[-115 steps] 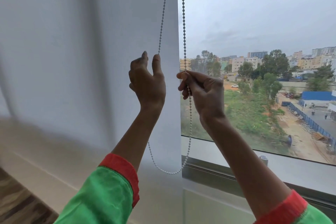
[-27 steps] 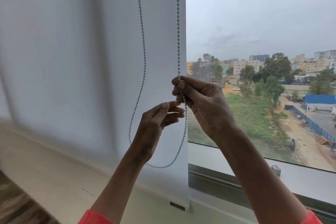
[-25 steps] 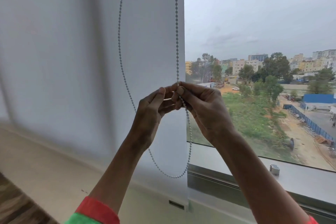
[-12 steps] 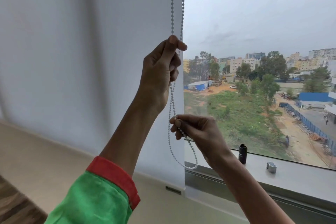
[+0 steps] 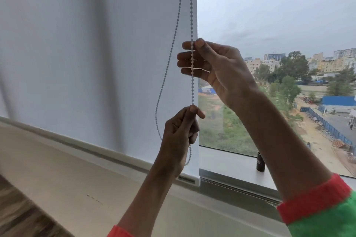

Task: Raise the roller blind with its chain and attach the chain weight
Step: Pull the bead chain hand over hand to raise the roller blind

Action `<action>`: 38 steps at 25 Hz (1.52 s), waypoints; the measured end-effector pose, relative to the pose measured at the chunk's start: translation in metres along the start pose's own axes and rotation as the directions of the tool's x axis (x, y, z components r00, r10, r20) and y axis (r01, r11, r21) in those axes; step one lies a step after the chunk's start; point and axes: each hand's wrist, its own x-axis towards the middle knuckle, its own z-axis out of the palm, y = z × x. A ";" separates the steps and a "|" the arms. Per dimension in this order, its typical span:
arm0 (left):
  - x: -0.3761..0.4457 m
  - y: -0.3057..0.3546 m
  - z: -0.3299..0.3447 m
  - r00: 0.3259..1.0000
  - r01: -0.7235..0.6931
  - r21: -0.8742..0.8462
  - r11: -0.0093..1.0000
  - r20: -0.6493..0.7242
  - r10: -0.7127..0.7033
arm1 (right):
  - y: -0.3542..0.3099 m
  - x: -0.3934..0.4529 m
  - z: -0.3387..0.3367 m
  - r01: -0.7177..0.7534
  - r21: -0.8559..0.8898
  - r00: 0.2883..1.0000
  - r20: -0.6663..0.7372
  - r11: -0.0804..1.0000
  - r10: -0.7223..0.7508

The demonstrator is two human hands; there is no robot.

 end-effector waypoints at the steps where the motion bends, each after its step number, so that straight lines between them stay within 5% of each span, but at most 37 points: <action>1: -0.002 -0.003 0.000 1.000 0.002 -0.006 1.000 0.002 -0.002 | -0.005 0.007 0.005 -0.003 0.005 1.000 0.007 1.000 0.003; 6: -0.002 -0.008 -0.013 0.999 0.012 0.118 0.993 0.040 -0.017 | 0.006 0.007 0.011 0.056 0.085 0.998 -0.030 0.995 -0.054; 11: 0.009 -0.010 -0.030 0.991 0.087 0.294 0.952 0.073 -0.113 | 0.038 -0.026 0.001 0.082 -0.025 0.997 -0.010 0.996 -0.083; 17: 0.049 0.040 -0.016 0.998 -0.035 0.174 0.984 -0.048 0.044 | 0.077 -0.067 -0.009 -0.011 -0.074 0.998 -0.059 0.997 0.006; 21: 0.070 0.081 0.006 0.998 -0.064 -0.102 0.993 0.017 0.066 | 0.096 -0.084 -0.006 -0.056 -0.097 0.996 -0.069 0.994 0.050; 26: 0.069 0.080 0.021 0.983 -0.174 -0.039 0.984 -0.064 0.171 | 0.102 -0.086 -0.004 -0.051 -0.093 0.998 0.038 0.994 0.055; 31: 0.050 0.067 0.010 0.980 -0.177 0.001 0.984 -0.086 0.177 | 0.098 -0.086 -0.019 -0.229 0.003 0.957 0.181 0.973 0.224; 38: 0.026 0.044 0.017 0.992 -0.128 -0.080 0.989 -0.023 0.126 | 0.024 -0.019 -0.016 -0.070 0.095 0.996 0.055 0.993 0.064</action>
